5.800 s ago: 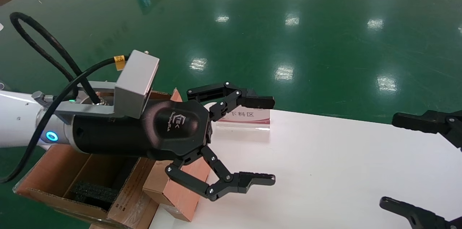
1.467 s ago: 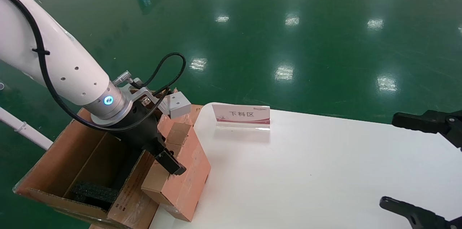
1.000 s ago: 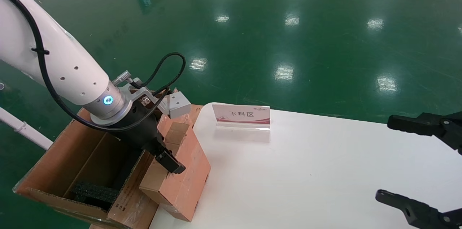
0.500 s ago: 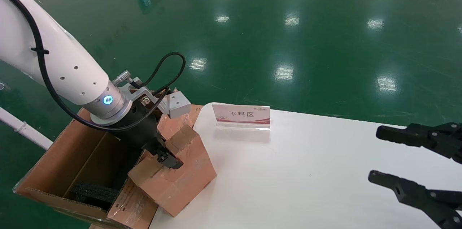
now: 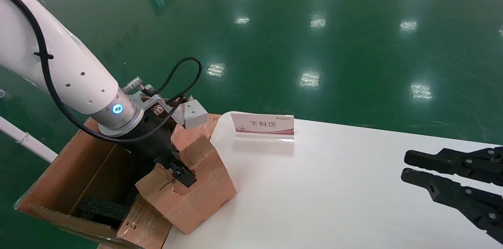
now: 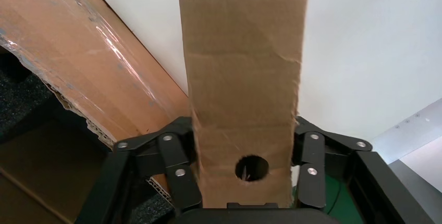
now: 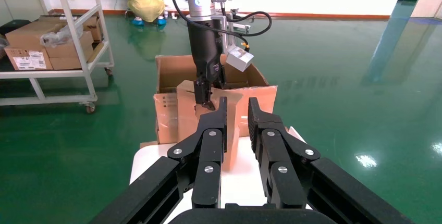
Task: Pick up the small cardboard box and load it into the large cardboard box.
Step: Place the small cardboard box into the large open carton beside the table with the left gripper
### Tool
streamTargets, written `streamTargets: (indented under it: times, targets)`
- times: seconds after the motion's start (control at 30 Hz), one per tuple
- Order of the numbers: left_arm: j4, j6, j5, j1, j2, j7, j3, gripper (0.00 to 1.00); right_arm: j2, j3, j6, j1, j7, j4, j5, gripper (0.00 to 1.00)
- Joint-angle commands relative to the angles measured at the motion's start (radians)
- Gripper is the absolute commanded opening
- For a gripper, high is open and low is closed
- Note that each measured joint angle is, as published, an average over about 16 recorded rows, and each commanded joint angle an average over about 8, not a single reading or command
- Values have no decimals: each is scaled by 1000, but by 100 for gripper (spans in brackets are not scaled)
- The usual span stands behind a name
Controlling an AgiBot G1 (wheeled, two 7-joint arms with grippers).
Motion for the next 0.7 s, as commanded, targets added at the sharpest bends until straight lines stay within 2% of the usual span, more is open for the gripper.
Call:
streamTargets:
  times: [0.03, 0.2, 0.5, 0.7]
  targets:
    - [-1, 1, 1, 3, 0, -1, 2, 0, 0, 0, 0, 0, 0, 0, 0, 100]
    - [17, -8, -14, -36, -5, 9, -26, 0, 0, 0, 0, 0, 0, 0, 0, 100]
    - [93, -52, -115, -180, -67, 15, -149, 0, 0, -1, 0, 0, -1, -1, 0, 100]
    - [175, -31, -82, -280, -71, 42, -182, 0, 0, -1, 0, 1, -1, -1, 1, 100]
